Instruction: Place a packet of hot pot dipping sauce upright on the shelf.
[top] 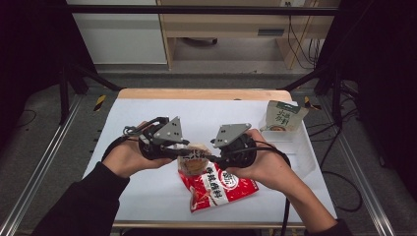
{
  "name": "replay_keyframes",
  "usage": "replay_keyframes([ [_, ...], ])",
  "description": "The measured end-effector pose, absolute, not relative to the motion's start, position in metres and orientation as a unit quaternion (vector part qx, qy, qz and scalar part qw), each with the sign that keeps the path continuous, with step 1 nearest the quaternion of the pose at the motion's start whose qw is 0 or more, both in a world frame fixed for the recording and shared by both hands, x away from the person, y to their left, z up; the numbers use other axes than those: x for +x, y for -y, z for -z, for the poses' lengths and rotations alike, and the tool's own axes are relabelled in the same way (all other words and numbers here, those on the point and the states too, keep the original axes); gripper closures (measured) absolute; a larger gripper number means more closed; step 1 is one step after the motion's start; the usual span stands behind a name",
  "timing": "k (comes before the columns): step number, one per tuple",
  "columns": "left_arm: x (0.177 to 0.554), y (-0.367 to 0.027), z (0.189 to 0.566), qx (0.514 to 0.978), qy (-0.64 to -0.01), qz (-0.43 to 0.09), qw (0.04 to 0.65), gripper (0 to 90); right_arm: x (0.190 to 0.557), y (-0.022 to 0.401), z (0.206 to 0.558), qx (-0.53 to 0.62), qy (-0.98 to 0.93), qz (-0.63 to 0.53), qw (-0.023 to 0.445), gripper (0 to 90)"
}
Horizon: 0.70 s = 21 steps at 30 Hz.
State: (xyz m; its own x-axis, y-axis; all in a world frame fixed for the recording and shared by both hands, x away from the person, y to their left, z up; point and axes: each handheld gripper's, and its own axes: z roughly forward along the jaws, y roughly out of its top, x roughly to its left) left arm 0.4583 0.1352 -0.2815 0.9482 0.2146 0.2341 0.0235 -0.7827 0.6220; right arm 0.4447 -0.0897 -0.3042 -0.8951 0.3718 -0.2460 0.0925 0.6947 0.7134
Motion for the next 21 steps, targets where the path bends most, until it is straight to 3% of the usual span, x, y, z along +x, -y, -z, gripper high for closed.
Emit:
replay_keyframes([
  [11,0.456,-0.13,0.284,0.935,-0.047,-0.147,0.319,73.1,0.454,0.08,0.301,0.084,-0.929,-0.316,0.173,26.9],
  [13,0.456,-0.13,0.285,0.936,-0.043,-0.147,0.316,73.1,0.455,0.079,0.3,0.075,-0.933,-0.311,0.167,26.6],
  [21,0.455,-0.128,0.289,0.937,-0.037,-0.14,0.319,73.1,0.46,0.073,0.3,0.048,-0.943,-0.289,0.159,40.4],
])
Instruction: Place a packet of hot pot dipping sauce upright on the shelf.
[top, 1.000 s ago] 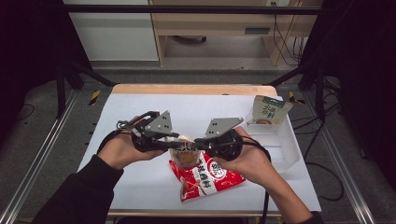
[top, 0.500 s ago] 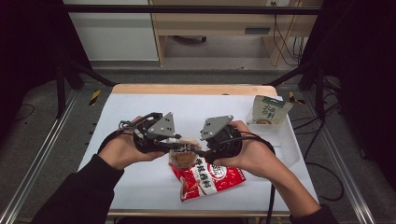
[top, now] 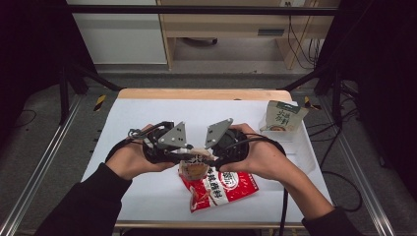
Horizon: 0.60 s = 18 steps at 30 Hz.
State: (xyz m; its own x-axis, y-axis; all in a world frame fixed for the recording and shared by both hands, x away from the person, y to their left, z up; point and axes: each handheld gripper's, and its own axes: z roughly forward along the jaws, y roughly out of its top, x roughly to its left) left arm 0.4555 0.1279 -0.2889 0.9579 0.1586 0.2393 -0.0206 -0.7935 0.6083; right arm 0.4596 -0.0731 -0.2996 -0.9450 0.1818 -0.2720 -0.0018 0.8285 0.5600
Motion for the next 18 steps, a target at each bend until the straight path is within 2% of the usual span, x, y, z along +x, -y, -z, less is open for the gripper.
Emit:
replay_keyframes([
  [4,0.455,-0.127,0.291,0.937,-0.033,-0.14,0.318,73.0,0.462,0.07,0.301,0.039,-0.945,-0.286,0.153,43.3],
  [8,0.455,-0.126,0.292,0.938,-0.03,-0.137,0.318,73.0,0.462,0.065,0.301,0.028,-0.947,-0.285,0.145,52.6],
  [9,0.455,-0.126,0.292,0.938,-0.029,-0.137,0.318,73.0,0.462,0.065,0.301,0.028,-0.947,-0.285,0.145,52.6],
  [15,0.455,-0.128,0.292,0.936,-0.031,-0.137,0.323,73.0,0.46,0.062,0.3,0.023,-0.948,-0.283,0.141,72.3],
  [18,0.455,-0.128,0.292,0.934,-0.033,-0.137,0.328,73.0,0.46,0.062,0.299,0.032,-0.949,-0.282,0.137,78.6],
])
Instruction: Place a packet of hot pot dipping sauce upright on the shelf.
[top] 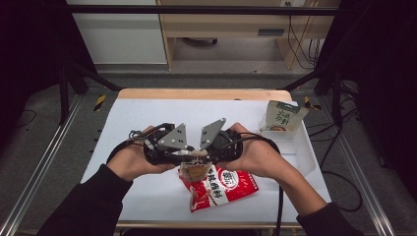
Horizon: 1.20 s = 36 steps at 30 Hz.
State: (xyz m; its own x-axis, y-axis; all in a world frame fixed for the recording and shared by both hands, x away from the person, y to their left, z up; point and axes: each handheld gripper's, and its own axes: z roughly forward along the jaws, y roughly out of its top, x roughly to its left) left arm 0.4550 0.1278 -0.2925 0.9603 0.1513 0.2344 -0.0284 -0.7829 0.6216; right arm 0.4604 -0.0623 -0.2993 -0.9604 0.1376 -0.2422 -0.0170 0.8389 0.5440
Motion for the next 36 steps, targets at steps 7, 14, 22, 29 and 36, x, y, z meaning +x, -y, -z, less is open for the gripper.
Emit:
replay_keyframes([
  [7,0.457,-0.128,0.295,0.93,-0.045,-0.136,0.337,72.8,0.461,0.061,0.295,0.055,-0.951,-0.275,0.134,86.9],
  [14,0.459,-0.129,0.298,0.923,-0.062,-0.139,0.354,63.2,0.46,0.06,0.289,0.057,-0.952,-0.264,0.141,88.4],
  [22,0.456,-0.134,0.294,0.905,-0.086,-0.164,0.384,26.4,0.464,0.063,0.285,0.063,-0.954,-0.257,0.144,88.5],
  [29,0.456,-0.144,0.299,0.902,-0.114,-0.176,0.378,13.4,0.47,0.074,0.284,0.079,-0.953,-0.257,0.143,88.5],
  [36,0.46,-0.154,0.311,0.898,-0.139,-0.184,0.376,6.5,0.478,0.092,0.279,0.1,-0.949,-0.257,0.151,88.5],
])
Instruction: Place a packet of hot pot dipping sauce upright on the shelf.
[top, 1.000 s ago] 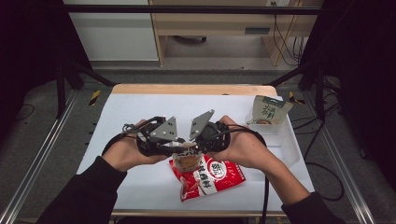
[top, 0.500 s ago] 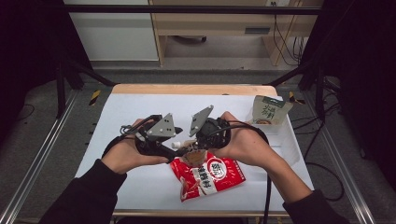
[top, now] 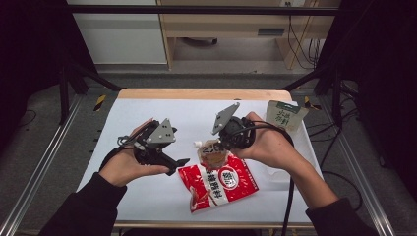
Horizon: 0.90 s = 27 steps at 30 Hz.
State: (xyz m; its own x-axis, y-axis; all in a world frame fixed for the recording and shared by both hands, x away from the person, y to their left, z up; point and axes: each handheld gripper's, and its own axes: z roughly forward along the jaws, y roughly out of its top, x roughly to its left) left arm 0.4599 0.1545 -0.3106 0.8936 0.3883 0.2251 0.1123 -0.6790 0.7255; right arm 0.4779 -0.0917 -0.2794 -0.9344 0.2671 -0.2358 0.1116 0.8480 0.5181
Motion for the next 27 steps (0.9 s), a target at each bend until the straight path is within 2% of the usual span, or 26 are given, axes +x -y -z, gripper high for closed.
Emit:
replay_keyframes([
  [23,0.446,-0.176,0.366,0.903,-0.174,-0.183,0.347,4.9,0.485,0.142,0.25,0.123,-0.94,-0.259,0.186,88.4],
  [27,0.441,-0.184,0.377,0.895,-0.19,-0.187,0.357,5.0,0.485,0.15,0.247,0.122,-0.939,-0.258,0.194,88.4],
])
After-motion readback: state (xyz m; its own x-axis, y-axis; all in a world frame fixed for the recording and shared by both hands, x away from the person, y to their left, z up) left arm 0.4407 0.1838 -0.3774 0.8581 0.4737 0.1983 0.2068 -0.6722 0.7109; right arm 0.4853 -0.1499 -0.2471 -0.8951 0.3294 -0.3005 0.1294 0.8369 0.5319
